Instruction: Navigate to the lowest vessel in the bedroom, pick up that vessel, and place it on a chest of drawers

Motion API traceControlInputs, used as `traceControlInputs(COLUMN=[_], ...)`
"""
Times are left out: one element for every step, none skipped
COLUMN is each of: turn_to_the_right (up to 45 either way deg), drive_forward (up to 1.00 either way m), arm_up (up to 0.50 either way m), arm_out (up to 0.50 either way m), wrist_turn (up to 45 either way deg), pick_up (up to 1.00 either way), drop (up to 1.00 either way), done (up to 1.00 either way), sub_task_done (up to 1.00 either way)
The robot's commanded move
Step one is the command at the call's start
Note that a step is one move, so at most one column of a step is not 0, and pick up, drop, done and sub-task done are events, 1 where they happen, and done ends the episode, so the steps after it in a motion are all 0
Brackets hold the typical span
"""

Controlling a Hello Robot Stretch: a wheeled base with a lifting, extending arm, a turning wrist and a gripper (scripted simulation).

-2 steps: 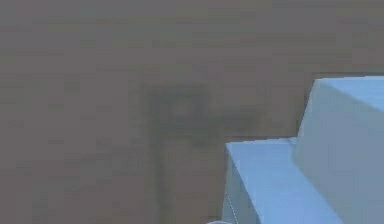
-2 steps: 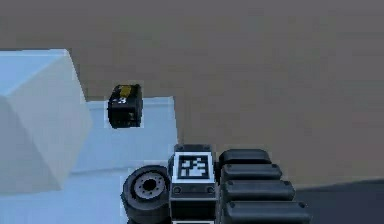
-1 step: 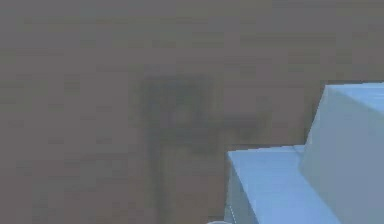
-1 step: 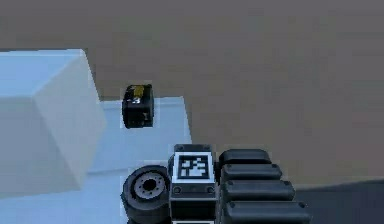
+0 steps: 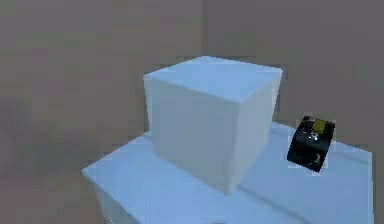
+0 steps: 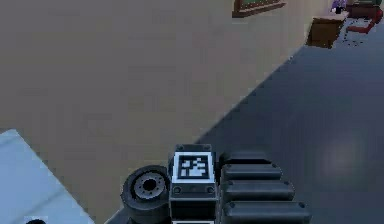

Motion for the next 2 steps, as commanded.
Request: traceControlInputs(turn_to_the_right=[45.0,45.0], drive_forward=[0.0,0.0], arm_up=[0.0,0.0], arm_out=[0.0,0.0], wrist_turn=[0.0,0.0], pick_up=[0.0,0.0], drop=[0.0,0.0], done=[0.0,0.0], sub_task_done=[0.0,0.0])
